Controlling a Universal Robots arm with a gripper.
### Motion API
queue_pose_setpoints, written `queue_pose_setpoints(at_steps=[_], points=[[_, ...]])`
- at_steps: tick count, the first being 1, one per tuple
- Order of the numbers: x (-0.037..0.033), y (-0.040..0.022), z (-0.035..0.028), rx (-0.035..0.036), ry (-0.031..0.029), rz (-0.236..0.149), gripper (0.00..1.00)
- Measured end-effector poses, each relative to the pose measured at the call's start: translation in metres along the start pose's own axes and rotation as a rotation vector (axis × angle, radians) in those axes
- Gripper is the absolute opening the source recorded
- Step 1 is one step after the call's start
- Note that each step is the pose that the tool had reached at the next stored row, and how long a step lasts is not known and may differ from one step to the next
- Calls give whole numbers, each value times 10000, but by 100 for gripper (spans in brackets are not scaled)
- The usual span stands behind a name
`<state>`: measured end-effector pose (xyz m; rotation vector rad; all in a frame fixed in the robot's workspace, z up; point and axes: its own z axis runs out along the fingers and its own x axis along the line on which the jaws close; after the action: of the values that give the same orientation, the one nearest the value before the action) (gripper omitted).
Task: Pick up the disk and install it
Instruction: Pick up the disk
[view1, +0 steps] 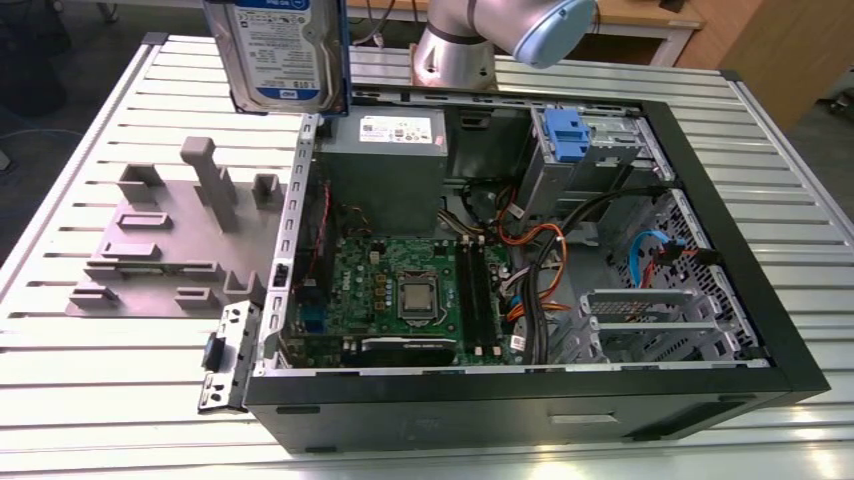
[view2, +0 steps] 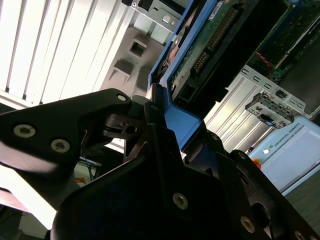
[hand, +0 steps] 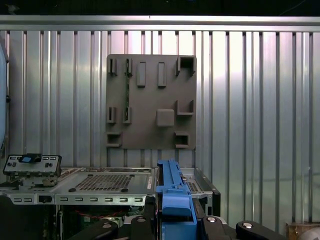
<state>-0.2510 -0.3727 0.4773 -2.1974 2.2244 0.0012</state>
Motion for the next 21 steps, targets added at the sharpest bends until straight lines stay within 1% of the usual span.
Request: queue_pose_setpoints(at_steps=[8, 21], points=[[0, -35, 0, 0, 1, 1, 36], [0, -65, 0, 0, 1, -1, 36]])
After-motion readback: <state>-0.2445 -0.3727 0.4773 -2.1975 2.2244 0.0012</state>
